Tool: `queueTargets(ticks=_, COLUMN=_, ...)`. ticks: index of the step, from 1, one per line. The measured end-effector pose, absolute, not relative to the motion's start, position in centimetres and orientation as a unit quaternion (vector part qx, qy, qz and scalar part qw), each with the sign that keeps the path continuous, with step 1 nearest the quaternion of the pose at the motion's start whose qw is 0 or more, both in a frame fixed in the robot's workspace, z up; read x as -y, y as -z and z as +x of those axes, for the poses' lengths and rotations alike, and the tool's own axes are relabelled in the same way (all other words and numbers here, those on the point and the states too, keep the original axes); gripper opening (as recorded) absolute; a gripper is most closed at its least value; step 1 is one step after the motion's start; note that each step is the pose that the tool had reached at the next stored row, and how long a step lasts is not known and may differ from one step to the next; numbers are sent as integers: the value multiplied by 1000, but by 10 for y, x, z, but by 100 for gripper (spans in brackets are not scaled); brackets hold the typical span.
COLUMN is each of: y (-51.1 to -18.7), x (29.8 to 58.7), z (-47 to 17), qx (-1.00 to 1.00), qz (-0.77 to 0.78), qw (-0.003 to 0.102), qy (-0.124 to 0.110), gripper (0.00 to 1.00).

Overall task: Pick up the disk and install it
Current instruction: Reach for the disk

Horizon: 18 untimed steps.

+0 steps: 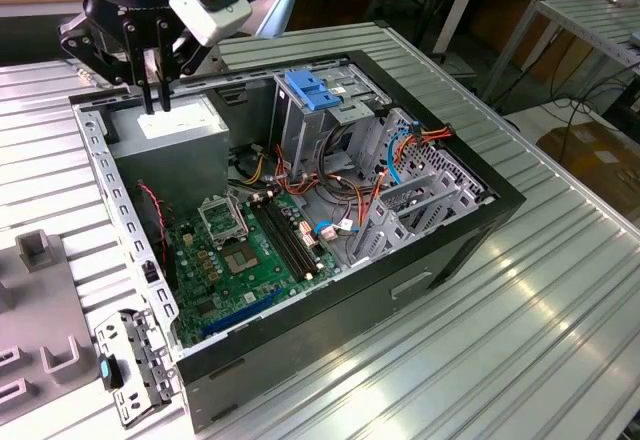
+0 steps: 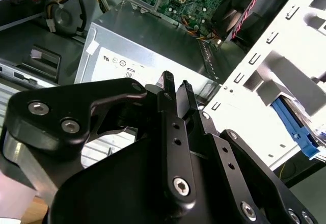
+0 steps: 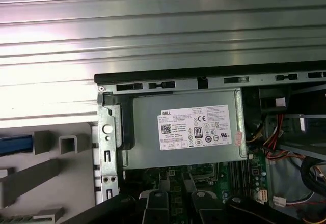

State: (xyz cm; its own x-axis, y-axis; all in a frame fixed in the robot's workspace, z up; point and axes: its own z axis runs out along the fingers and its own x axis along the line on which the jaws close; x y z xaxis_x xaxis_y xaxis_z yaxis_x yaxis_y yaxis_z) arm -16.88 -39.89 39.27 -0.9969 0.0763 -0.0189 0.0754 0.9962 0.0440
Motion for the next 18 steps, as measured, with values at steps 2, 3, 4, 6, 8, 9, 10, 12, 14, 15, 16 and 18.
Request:
queueTargets(ticks=2, y=-393, x=399, z=-171, qx=-999, qz=38, qw=10, qy=-22, gripper=24)
queueTargets(ticks=3, y=-393, x=399, z=-172, qx=-999, qz=38, qw=10, qy=-22, gripper=24)
queueTargets(ticks=4, y=-393, x=399, z=-173, qx=-999, qz=38, qw=10, qy=-22, gripper=24)
queueTargets(ticks=6, y=-393, x=399, z=-175, qx=-999, qz=38, qw=10, qy=-22, gripper=24)
queueTargets(ticks=8, y=-393, x=399, z=-177, qx=-999, qz=38, qw=9, qy=-22, gripper=24)
queueTargets(ticks=9, y=-392, x=399, z=-178, qx=-999, qz=38, qw=9, qy=-22, gripper=24)
queueTargets(ticks=10, y=-392, x=399, z=-179, qx=-999, qz=38, qw=9, qy=-22, gripper=24)
queueTargets(ticks=12, y=-392, x=399, z=-180, qx=-999, qz=38, qw=9, qy=-22, gripper=24)
queueTargets(ticks=14, y=-392, x=399, z=-182, qx=-999, qz=38, qw=9, qy=-22, gripper=24)
queueTargets(ticks=15, y=-392, x=399, z=-183, qx=-999, qz=38, qw=9, qy=-22, gripper=24)
queueTargets(ticks=16, y=-392, x=399, z=-185, qx=-999, qz=38, qw=8, qy=-22, gripper=24)
queueTargets(ticks=18, y=-392, x=399, z=-186, qx=-999, qz=38, qw=8, qy=-22, gripper=24)
